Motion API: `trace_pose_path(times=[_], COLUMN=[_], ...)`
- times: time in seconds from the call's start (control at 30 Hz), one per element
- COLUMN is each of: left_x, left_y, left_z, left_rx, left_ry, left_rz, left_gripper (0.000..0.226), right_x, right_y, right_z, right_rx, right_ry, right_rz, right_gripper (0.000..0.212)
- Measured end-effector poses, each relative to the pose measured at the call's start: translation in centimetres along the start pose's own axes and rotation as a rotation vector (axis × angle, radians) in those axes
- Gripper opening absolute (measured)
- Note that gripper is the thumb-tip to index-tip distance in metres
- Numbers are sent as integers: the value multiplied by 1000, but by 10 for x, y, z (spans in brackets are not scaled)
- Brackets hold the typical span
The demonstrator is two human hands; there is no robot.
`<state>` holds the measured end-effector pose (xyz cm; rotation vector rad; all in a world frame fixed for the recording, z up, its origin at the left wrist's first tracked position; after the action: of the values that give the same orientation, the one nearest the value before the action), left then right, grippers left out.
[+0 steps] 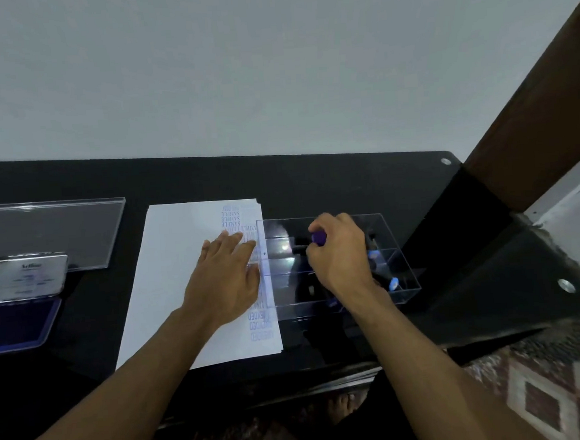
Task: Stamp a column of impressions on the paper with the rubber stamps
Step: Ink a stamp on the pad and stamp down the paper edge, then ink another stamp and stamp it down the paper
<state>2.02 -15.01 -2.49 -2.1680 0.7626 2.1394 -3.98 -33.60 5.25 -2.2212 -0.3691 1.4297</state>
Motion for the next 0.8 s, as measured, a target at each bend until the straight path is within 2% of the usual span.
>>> trace_pose_path(times=[0.33, 0.43, 0.5, 0.6, 0.7, 0.8], left_x=[3, 3, 3, 4, 3, 3], left_y=[-2, -2, -3, -3, -3, -2], left_z=[3, 3, 3, 2, 3, 3], left_rx=[12, 16, 13, 11, 15, 22], left_ry=[24, 40, 44, 48, 58, 51], left_rz=[-1, -6, -3, -3, 1, 8], left_gripper=[62, 61, 61, 58, 53, 55], right_x=[11, 23, 22, 10, -2, -8], right_y=[0, 3, 3, -2, -10, -16], right_z=[-21, -22, -20, -10, 5, 19], right_rx=[67, 59, 35, -33, -114, -135], right_ry=[-225, -343, -319, -176, -111, -220], right_rz=[188, 252, 239, 140, 135, 198], right_gripper=[20, 15, 16, 18, 16, 15])
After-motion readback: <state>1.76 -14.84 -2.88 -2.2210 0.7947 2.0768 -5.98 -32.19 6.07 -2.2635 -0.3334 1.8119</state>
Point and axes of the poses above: each hand's wrist, its own z-axis away from the middle knuckle, its own x-axis out of the palm, y = z × x, the point moved 8 cm from there along -z, towards the middle knuckle, and after that the axes turned 11 degrees about -x, right-handed, at the moved point
